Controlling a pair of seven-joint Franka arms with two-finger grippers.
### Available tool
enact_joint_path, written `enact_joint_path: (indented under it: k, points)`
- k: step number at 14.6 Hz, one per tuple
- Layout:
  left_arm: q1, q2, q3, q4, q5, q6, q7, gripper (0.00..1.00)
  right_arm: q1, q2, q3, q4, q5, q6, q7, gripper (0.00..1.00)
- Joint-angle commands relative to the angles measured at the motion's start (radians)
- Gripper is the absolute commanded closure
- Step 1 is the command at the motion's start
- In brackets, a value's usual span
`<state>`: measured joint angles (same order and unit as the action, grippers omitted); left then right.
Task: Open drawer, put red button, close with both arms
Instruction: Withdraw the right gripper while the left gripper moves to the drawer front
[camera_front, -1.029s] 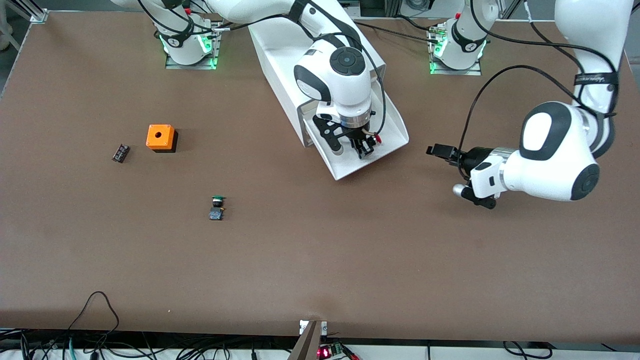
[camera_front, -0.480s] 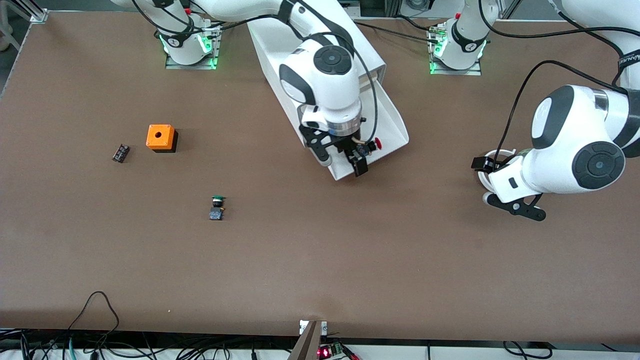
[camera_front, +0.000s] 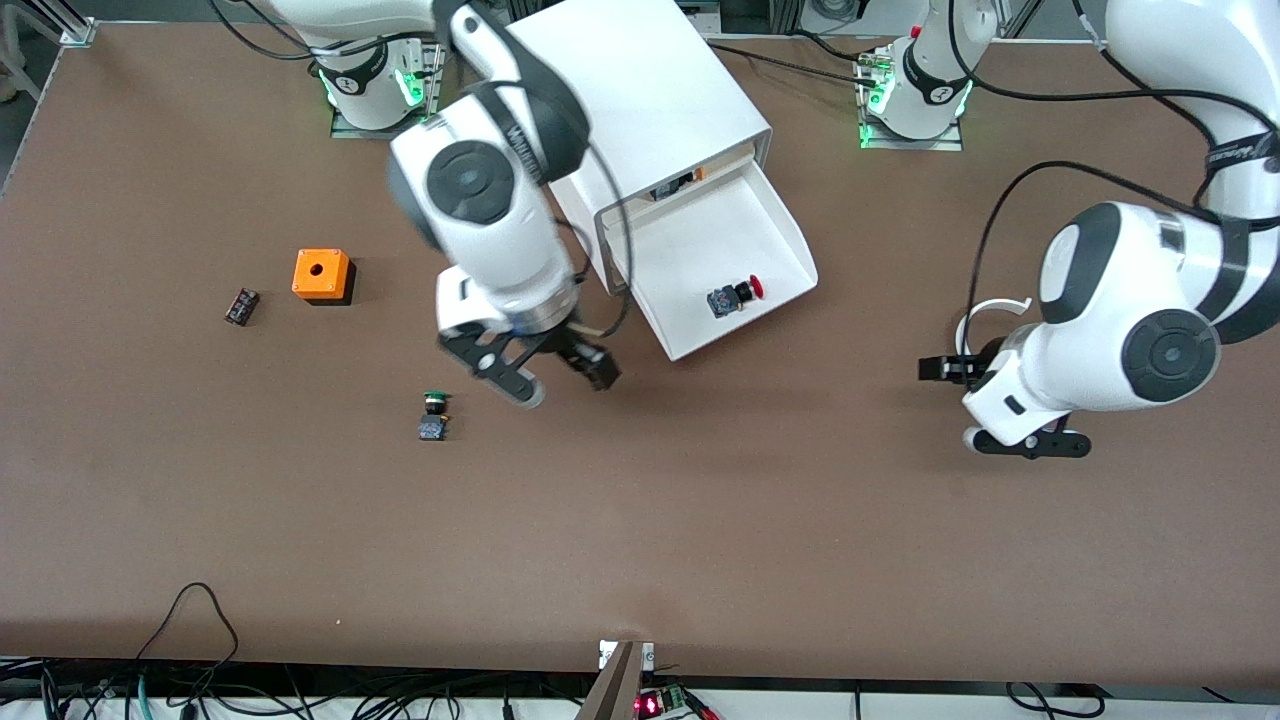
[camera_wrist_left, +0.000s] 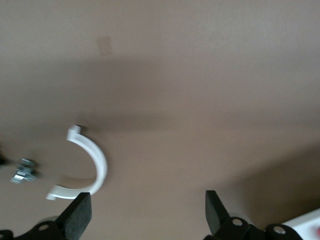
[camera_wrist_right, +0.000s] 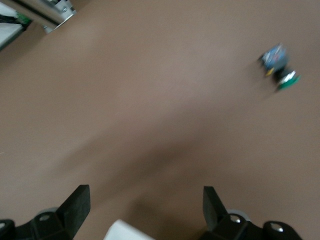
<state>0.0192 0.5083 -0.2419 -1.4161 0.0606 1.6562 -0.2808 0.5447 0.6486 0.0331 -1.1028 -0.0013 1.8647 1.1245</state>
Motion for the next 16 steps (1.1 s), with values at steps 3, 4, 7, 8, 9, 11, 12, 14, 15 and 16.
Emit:
enact_joint_path:
  k: [3,4,7,8,9,11,12,14,15,16]
  points:
    - [-0.1,-0.048,-0.03,-0.183,-0.015,0.202,-0.361,0.0,-0.17,-0.118,0.007,-0.199,0.018,0.024,-0.38,0.0]
    - [-0.128,-0.069,-0.03,-0.249,-0.015,0.287,-0.415,0.0,-0.204,-0.139,0.007,-0.234,0.02,0.033,-0.449,0.0]
    - [-0.157,-0.103,-0.051,-0.413,-0.015,0.485,-0.558,0.0,-0.291,-0.207,0.007,-0.346,0.02,0.069,-0.659,0.0]
    - [-0.159,-0.105,-0.072,-0.45,-0.015,0.54,-0.608,0.0,-0.316,-0.231,0.007,-0.382,0.02,0.085,-0.707,0.0]
    - [-0.159,-0.106,-0.095,-0.478,-0.015,0.581,-0.665,0.0,-0.334,-0.254,0.002,-0.417,0.02,0.102,-0.759,0.0]
    - [-0.159,-0.106,-0.132,-0.52,-0.015,0.634,-0.737,0.0,-0.356,-0.303,-0.027,-0.474,0.02,0.12,-0.881,0.0]
    - [-0.157,-0.106,-0.148,-0.524,-0.015,0.64,-0.75,0.0,-0.358,-0.326,-0.048,-0.492,0.02,0.122,-0.935,0.0]
    - [-0.157,-0.109,-0.152,-0.526,-0.015,0.637,-0.75,0.0,-0.356,-0.377,-0.084,-0.523,0.018,0.108,-1.006,0.0]
    - [-0.157,-0.111,-0.158,-0.524,-0.015,0.634,-0.75,0.0,-0.356,-0.407,-0.1,-0.543,0.018,0.106,-1.034,0.0]
    - [-0.148,-0.111,-0.178,-0.526,-0.015,0.631,-0.75,0.0,-0.356,-0.438,-0.108,-0.558,0.017,0.093,-1.054,0.0]
